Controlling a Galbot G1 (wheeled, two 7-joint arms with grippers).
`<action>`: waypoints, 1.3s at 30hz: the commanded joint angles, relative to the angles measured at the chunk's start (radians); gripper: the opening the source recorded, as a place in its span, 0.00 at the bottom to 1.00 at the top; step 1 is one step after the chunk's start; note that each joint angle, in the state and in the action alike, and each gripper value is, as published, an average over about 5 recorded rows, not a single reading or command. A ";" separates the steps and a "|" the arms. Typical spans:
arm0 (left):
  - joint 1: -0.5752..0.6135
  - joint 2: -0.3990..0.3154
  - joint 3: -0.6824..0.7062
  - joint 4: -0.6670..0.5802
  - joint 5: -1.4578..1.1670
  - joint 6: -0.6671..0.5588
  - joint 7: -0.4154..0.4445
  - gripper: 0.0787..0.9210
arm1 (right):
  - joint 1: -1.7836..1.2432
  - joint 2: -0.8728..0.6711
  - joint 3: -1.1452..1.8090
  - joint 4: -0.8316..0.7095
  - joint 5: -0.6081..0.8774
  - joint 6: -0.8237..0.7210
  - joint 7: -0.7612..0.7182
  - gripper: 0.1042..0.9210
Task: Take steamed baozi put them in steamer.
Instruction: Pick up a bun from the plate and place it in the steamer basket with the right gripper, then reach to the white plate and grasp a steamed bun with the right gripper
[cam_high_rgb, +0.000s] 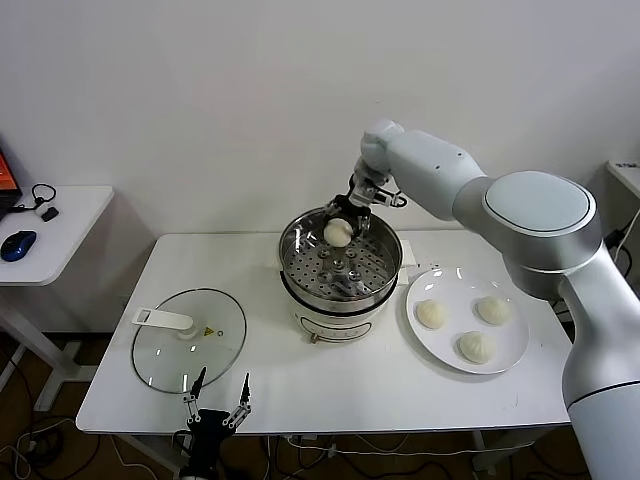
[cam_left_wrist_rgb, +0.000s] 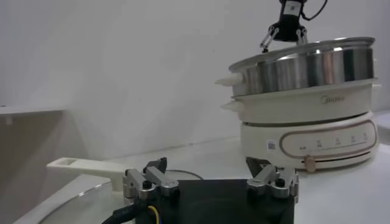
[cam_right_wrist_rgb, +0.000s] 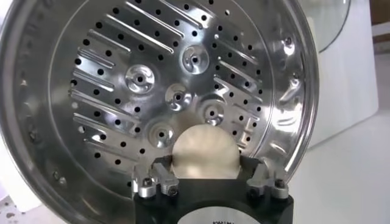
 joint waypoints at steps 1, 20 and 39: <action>0.002 -0.018 -0.002 -0.003 0.002 -0.001 -0.001 0.88 | -0.003 -0.003 0.010 -0.002 -0.010 0.049 0.022 0.88; 0.022 -0.025 0.000 -0.020 0.017 0.003 -0.002 0.88 | 0.221 -0.205 -0.229 0.158 0.354 0.049 -0.056 0.88; 0.009 -0.019 0.009 0.004 0.021 0.005 -0.001 0.88 | 0.580 -0.515 -0.665 0.748 0.686 -0.740 -0.162 0.88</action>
